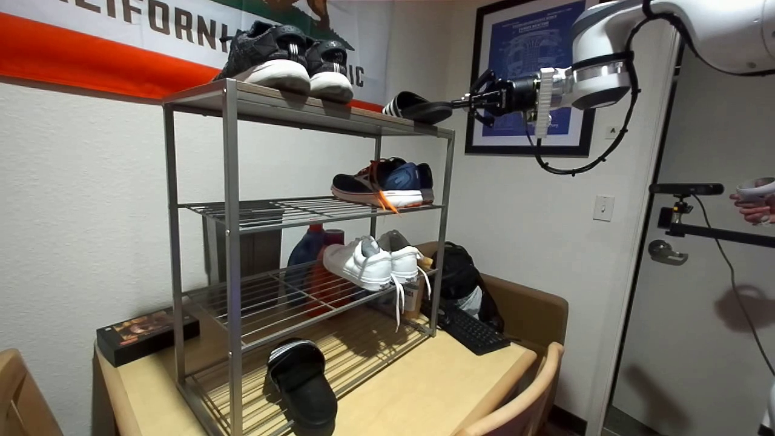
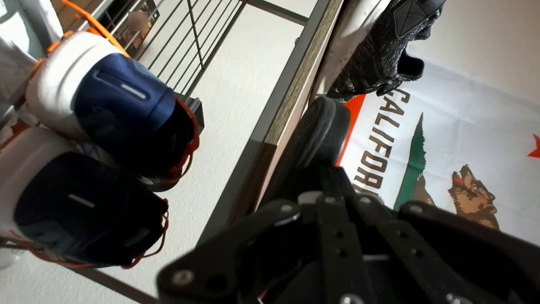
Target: Remove the right slide sandal from the bottom shelf and place it on the topmost shelf of the shoe rack
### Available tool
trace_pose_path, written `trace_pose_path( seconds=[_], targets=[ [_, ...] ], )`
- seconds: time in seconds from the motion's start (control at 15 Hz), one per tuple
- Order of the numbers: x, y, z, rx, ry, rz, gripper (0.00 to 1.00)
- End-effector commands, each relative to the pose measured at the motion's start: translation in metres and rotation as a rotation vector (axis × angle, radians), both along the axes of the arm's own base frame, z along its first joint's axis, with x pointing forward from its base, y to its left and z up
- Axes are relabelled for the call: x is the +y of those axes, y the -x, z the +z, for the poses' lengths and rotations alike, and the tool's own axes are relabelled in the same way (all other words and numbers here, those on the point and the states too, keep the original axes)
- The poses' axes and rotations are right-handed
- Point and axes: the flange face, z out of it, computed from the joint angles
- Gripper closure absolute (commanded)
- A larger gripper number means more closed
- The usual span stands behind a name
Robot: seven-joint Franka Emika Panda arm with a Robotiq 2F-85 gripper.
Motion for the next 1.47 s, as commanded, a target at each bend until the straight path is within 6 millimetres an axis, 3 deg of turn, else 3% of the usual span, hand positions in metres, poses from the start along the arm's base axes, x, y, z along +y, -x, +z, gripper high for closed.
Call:
trace_pose_path(
  seconds=[0.0, 0.2, 0.53, 0.6, 0.73, 1.2, 1.33, 1.4],
  targets=[
    [0.004, -0.028, 0.014, 0.049, 0.010, 0.021, 1.00],
    [0.012, -0.036, 0.014, 0.110, 0.076, 0.054, 1.00],
    [0.019, -0.031, 0.003, 0.183, 0.203, 0.127, 1.00],
    [0.018, -0.030, 0.001, 0.191, 0.212, 0.135, 0.74],
    [0.017, -0.026, -0.002, 0.203, 0.221, 0.150, 0.66],
    [0.011, -0.007, -0.008, 0.192, 0.244, 0.195, 0.13],
    [0.015, -0.001, -0.017, 0.217, 0.298, 0.212, 0.01],
    [0.022, 0.001, -0.027, 0.249, 0.346, 0.218, 0.00]
  ],
)
